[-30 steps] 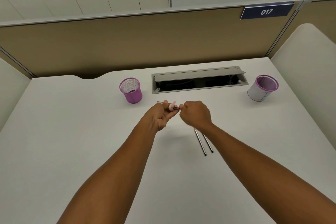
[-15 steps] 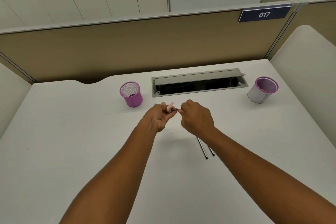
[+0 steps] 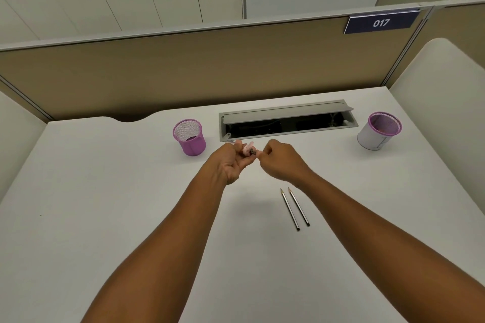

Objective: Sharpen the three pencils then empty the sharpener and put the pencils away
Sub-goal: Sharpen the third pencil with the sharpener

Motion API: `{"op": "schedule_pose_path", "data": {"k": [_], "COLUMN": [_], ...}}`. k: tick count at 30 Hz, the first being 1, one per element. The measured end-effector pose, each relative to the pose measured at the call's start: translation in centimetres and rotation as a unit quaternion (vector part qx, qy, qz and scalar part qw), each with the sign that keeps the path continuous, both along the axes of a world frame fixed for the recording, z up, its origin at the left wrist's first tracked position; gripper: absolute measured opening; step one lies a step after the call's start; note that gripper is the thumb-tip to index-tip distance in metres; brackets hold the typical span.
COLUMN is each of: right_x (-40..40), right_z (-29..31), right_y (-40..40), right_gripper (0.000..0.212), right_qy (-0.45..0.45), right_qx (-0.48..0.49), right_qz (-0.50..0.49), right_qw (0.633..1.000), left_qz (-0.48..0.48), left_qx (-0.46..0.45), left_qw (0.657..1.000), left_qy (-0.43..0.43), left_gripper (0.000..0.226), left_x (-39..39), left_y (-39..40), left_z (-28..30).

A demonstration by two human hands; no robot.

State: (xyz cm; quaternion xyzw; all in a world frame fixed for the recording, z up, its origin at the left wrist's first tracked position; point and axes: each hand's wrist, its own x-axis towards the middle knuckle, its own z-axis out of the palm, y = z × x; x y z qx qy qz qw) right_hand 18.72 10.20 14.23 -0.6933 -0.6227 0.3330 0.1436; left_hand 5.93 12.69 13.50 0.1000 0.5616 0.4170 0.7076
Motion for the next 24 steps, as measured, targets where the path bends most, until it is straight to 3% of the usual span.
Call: {"op": "schedule_pose_path", "data": {"k": [2, 4, 6, 8, 10, 12, 14, 16, 19, 22, 24], "right_x": [0.0, 0.2, 0.0, -0.2, -0.1, 0.5, 0.5, 0.4, 0.5, 0.5, 0.2], "right_z": [-0.7, -1.3, -1.2, -0.7, 0.8, 2.2, 2.6, 2.4, 1.4, 0.1, -0.1], "right_y": [-0.4, -0.8, -1.2, -1.0, 0.0, 1.1, 1.3, 1.2, 1.1, 0.4, -0.2], "right_gripper": [0.013, 0.01, 0.011, 0.017, 0.024, 0.028, 0.027, 0.026, 0.019, 0.009, 0.007], "right_qy": [-0.097, -0.171, -0.203, -0.188, -0.066, 0.132, 0.16, 0.123, -0.012, -0.178, -0.227], "right_qx": [0.136, 0.264, 0.307, 0.235, 0.045, -0.13, -0.167, -0.105, 0.055, 0.236, 0.329], "right_qz": [0.04, 0.065, 0.069, 0.033, -0.068, -0.161, -0.174, -0.129, 0.004, 0.056, 0.054], "right_qw": [0.985, 0.947, 0.927, 0.953, 0.995, 0.969, 0.957, 0.978, 0.998, 0.954, 0.915], "left_qz": [0.001, -0.002, 0.001, 0.002, -0.008, -0.019, -0.024, -0.018, -0.003, 0.016, 0.021], "left_qx": [0.002, 0.008, 0.017, 0.024, 0.023, 0.023, 0.027, 0.034, 0.043, 0.036, 0.039], "left_qw": [1.0, 1.0, 1.0, 0.999, 0.999, 0.999, 0.999, 0.999, 0.999, 0.999, 0.998], "left_qy": [-0.003, -0.008, -0.017, -0.027, -0.039, -0.044, -0.034, -0.025, -0.021, -0.029, -0.038], "left_gripper": [0.038, 0.039, 0.041, 0.04, 0.033, 0.019, 0.015, 0.018, 0.038, 0.04, 0.041], "left_x": [-0.1, 0.1, 0.3, 0.4, 0.5, 0.5, 0.6, 0.5, 0.4, 0.4, 0.6], "left_y": [0.2, 0.1, -0.1, 0.0, -0.1, -0.3, -0.3, 0.0, 0.3, 0.4, 0.1], "left_z": [0.0, 0.3, 0.6, 0.7, 0.7, 0.7, 0.9, 1.0, 1.2, 1.4, 1.7]}}
